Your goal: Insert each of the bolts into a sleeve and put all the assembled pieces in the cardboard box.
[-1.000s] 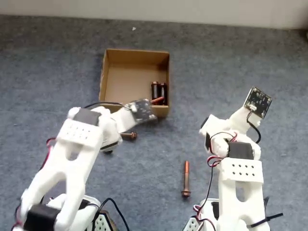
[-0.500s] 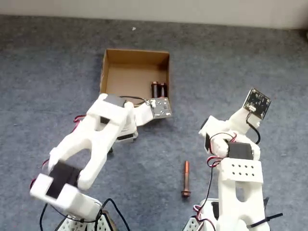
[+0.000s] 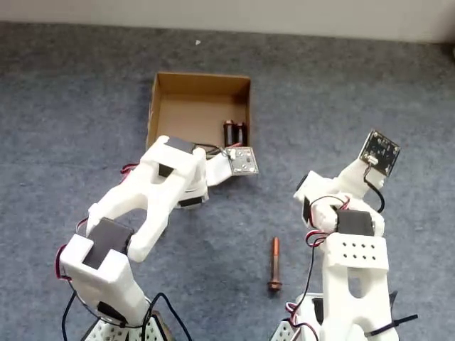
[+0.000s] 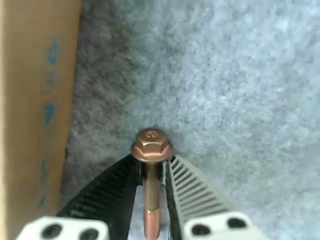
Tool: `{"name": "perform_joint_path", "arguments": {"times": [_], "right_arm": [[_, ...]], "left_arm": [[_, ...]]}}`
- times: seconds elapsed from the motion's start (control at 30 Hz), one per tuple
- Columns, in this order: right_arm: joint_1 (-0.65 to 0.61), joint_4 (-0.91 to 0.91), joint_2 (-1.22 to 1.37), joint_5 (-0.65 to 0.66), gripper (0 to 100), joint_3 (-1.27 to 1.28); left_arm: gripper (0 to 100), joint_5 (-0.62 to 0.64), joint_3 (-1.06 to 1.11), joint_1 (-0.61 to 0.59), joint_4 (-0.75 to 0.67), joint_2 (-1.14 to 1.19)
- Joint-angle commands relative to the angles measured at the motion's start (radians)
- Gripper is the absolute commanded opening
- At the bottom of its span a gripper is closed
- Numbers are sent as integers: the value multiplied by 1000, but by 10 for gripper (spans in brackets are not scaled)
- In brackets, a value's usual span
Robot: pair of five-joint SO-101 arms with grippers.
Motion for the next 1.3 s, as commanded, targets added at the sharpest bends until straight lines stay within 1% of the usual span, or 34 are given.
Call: {"name": "perform_joint_path", "arguments": {"times": [0.0, 0.23, 0.3, 0.47, 0.57, 0.7, 0.83, 0.93, 1.0, 1.1, 1.27], "right_arm": [[15, -25, -28, 11, 5, -7], [10, -24, -39, 12, 5, -12], [10, -18, -41, 12, 5, -16], [7, -18, -148, 12, 5, -16], [-24, -19, -268, 12, 5, -2], [-68, -39, -374, 12, 5, 59], [-147, -108, -409, 12, 5, 127], [-216, -154, -427, 14, 5, 163], [-271, -186, -452, 55, 5, 188], [-361, -266, -509, 178, 5, 246], [-504, -479, -633, 347, 5, 423]], "left_arm": [[5, 98, -24, -1, -6, -110], [5, 261, -24, 2, -9, -358], [5, 330, -24, 1, -11, -423], [5, 577, -5, -4, -11, -590], [5, 644, 59, 1, -25, -717], [5, 715, 214, 1, -129, -924], [5, 767, 397, -1, -256, -1153], [5, 819, 499, -2, -311, -1302], [5, 861, 547, -2, -331, -1391], [5, 924, 587, -2, -350, -1506], [5, 1022, 602, 4, -354, -1655]]}}
